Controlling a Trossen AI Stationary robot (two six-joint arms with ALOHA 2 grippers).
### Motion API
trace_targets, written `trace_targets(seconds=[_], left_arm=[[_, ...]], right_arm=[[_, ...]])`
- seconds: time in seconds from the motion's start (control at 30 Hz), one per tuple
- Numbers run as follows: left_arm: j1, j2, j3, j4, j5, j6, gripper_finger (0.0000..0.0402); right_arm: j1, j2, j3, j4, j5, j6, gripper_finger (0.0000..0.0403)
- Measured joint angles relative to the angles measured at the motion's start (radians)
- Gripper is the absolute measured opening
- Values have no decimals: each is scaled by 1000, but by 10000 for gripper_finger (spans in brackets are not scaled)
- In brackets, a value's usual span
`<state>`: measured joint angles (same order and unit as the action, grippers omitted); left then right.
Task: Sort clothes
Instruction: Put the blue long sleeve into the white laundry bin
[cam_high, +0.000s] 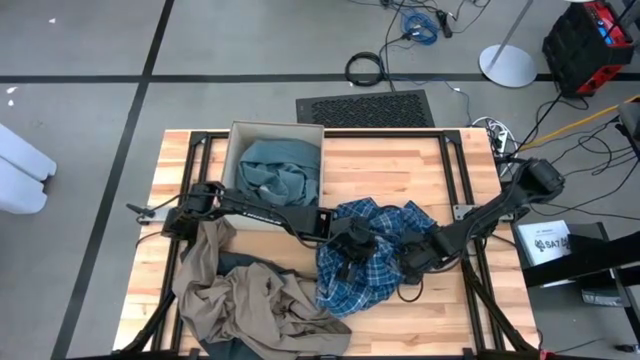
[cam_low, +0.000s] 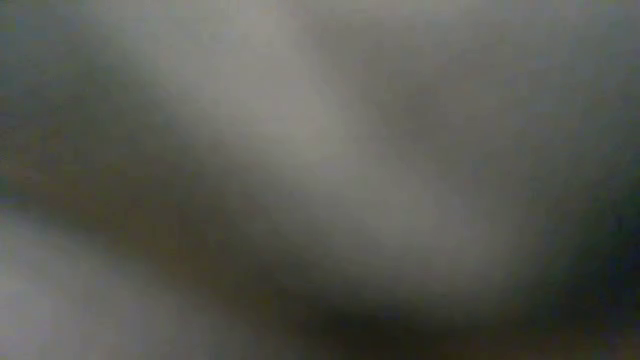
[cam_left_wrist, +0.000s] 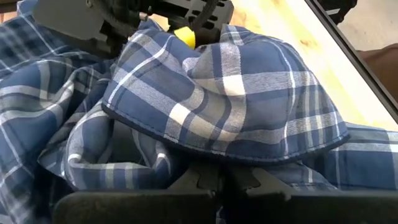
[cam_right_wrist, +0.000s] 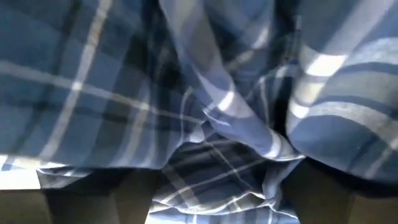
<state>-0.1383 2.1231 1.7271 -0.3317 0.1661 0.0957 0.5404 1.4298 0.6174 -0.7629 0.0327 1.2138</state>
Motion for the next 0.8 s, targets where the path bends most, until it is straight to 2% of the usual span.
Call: trace_targets(seconds=[0.1, 0.2, 0.3, 0.5, 0.53, 0.63, 0.8], left_arm=[[0, 0, 0, 0, 1, 16, 2], [0, 0, 0, -1, 2, 15, 2], [-1, 0, 0, -1, 2, 15, 2], [-2, 0, 0, 0, 3, 15, 2], [-2, 0, 0, 0, 3, 15, 2], [-2, 0, 0, 0, 3, 15, 2], [-2, 0, 0, 0, 4, 15, 2]], right_arm=[[-7, 24, 3, 6, -11, -7, 304], [-8, 18, 2, 11, -13, -7, 275], [-7, -7, -7, 13, -6, 0, 212], [-6, -27, -10, 7, 21, 0, 34], [-6, -27, -10, 7, 25, 0, 19], [-6, -27, 7, -25, 30, 10, 15], [-7, -28, 153, -303, 44, 16, 5]])
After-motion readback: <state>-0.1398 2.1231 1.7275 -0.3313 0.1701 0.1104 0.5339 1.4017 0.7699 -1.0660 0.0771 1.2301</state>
